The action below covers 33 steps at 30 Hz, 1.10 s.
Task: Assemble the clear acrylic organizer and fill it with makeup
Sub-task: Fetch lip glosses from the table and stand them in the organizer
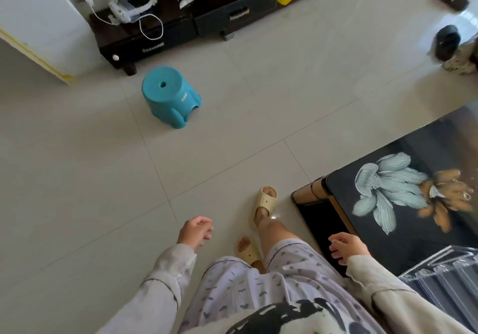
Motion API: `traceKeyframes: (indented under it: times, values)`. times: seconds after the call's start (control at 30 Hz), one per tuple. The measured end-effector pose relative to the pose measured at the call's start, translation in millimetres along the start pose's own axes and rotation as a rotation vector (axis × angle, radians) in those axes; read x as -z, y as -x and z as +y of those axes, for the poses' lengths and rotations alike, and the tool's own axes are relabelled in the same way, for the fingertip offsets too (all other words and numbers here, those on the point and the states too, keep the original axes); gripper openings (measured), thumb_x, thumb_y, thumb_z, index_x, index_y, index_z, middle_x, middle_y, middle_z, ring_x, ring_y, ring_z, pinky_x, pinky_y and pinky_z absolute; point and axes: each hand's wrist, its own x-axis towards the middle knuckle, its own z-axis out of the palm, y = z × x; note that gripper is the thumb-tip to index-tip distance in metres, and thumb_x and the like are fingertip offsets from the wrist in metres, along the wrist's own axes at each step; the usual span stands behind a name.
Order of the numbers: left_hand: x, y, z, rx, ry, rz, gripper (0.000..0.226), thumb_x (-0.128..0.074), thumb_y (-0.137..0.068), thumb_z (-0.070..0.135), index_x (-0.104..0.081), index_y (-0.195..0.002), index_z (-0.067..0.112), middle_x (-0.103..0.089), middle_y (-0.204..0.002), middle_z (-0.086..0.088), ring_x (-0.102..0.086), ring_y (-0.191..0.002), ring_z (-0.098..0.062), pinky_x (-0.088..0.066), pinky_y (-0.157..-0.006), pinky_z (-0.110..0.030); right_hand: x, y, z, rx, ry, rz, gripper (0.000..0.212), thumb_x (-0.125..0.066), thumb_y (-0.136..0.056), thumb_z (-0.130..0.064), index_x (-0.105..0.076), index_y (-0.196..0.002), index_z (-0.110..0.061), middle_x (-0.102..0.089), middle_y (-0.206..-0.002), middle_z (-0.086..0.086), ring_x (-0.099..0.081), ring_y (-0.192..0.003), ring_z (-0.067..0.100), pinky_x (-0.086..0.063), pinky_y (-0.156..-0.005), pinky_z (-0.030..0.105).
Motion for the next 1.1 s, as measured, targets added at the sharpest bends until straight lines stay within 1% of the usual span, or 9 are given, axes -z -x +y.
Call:
traceKeyframes:
  times: [0.3, 0.43, 0.57, 0.7, 0.8, 0.87, 0.97, 1.03, 1.1]
  values:
    - [6, -61, 58, 0.120, -0.189, -0.032, 0.013, -0.044, -0.090, 0.003, -0.056, -0.087, 0.009, -0.058, -0.072, -0.006, -0.049, -0.055, -0.016, -0.034, -0.049, -0.021, 13, -54, -125, 0.052, 0.033, -0.088, 0.026, -0.046, -0.090, -0.007, -0.064, -0.109, -0.004, -0.063, -0.093, 0.014, -0.057, -0.082, 0.023, -0.044, -0.060, 0.024]
    - [16, -84, 88, 0.131, -0.268, -0.028, 0.015, -0.045, -0.090, 0.003, -0.058, -0.084, 0.009, -0.061, -0.081, -0.011, -0.054, -0.066, -0.023, -0.039, -0.059, -0.024, 28, -70, -176, 0.093, -0.008, -0.046, 0.027, -0.045, -0.086, -0.006, -0.067, -0.101, -0.004, -0.060, -0.073, 0.009, -0.053, -0.061, 0.023, -0.044, -0.045, 0.017]
    - [24, -110, 129, 0.092, -0.343, -0.050, 0.016, -0.045, -0.091, 0.005, -0.060, -0.091, 0.010, -0.062, -0.088, -0.010, -0.055, -0.071, -0.023, -0.041, -0.067, -0.025, 46, -84, -218, 0.106, -0.070, -0.030, 0.025, -0.047, -0.086, -0.006, -0.067, -0.101, -0.008, -0.061, -0.084, 0.008, -0.056, -0.079, 0.024, -0.044, -0.062, 0.023]
    - [31, -148, 192, 0.048, -0.397, -0.065, 0.017, -0.043, -0.091, 0.003, -0.057, -0.086, 0.011, -0.061, -0.089, -0.012, -0.052, -0.065, -0.022, -0.034, -0.053, -0.022, 59, -99, -249, 0.074, -0.119, -0.021, 0.026, -0.046, -0.088, -0.004, -0.065, -0.105, -0.005, -0.062, -0.085, 0.009, -0.057, -0.082, 0.022, -0.042, -0.061, 0.019]
    - [29, -179, 246, 0.011, -0.467, -0.082, 0.017, -0.042, -0.091, 0.002, -0.056, -0.085, 0.009, -0.059, -0.087, -0.013, -0.048, -0.054, -0.018, -0.030, -0.050, -0.020, 66, -111, -264, 0.024, -0.149, 0.007, 0.025, -0.045, -0.090, -0.003, -0.066, -0.105, -0.003, -0.060, -0.072, 0.005, -0.056, -0.064, 0.016, -0.042, -0.047, 0.008]
    - [25, -198, 284, -0.027, -0.539, -0.112, 0.017, -0.042, -0.091, 0.001, -0.056, -0.085, 0.009, -0.058, -0.085, -0.013, -0.045, -0.051, -0.017, -0.028, -0.048, -0.019, 67, -116, -271, -0.017, -0.129, 0.006, 0.026, -0.045, -0.091, -0.005, -0.065, -0.107, -0.005, -0.059, -0.071, 0.002, -0.054, -0.063, 0.014, -0.044, -0.054, 0.013]
    - [16, -225, 356, -0.098, -0.634, -0.159, 0.021, -0.043, -0.089, 0.003, -0.055, -0.077, 0.014, -0.059, -0.079, -0.009, -0.046, -0.052, -0.015, -0.030, -0.049, -0.019, 70, -127, -283, -0.091, -0.157, 0.025, 0.026, -0.046, -0.091, -0.005, -0.065, -0.108, -0.004, -0.064, -0.088, 0.010, -0.056, -0.078, 0.018, -0.041, -0.072, 0.021]
    - [8, -236, 406, -0.158, -0.712, -0.188, 0.025, -0.043, -0.088, 0.004, -0.053, -0.071, 0.018, -0.056, -0.072, -0.003, -0.047, -0.054, -0.016, -0.031, -0.050, -0.019, 71, -129, -289, -0.165, -0.210, 0.032, 0.026, -0.047, -0.090, -0.003, -0.065, -0.108, -0.002, -0.063, -0.080, 0.008, -0.056, -0.069, 0.018, -0.045, -0.064, 0.018]
    - [-4, -246, 451, -0.211, -0.740, -0.236, 0.021, -0.044, -0.088, 0.002, -0.053, -0.075, 0.014, -0.054, -0.068, -0.002, -0.046, -0.053, -0.015, -0.029, -0.049, -0.019, 71, -131, -294, -0.236, -0.291, 0.059, 0.024, -0.048, -0.089, -0.002, -0.066, -0.106, 0.000, -0.059, -0.065, 0.005, -0.052, -0.055, 0.014, -0.043, -0.045, 0.010]
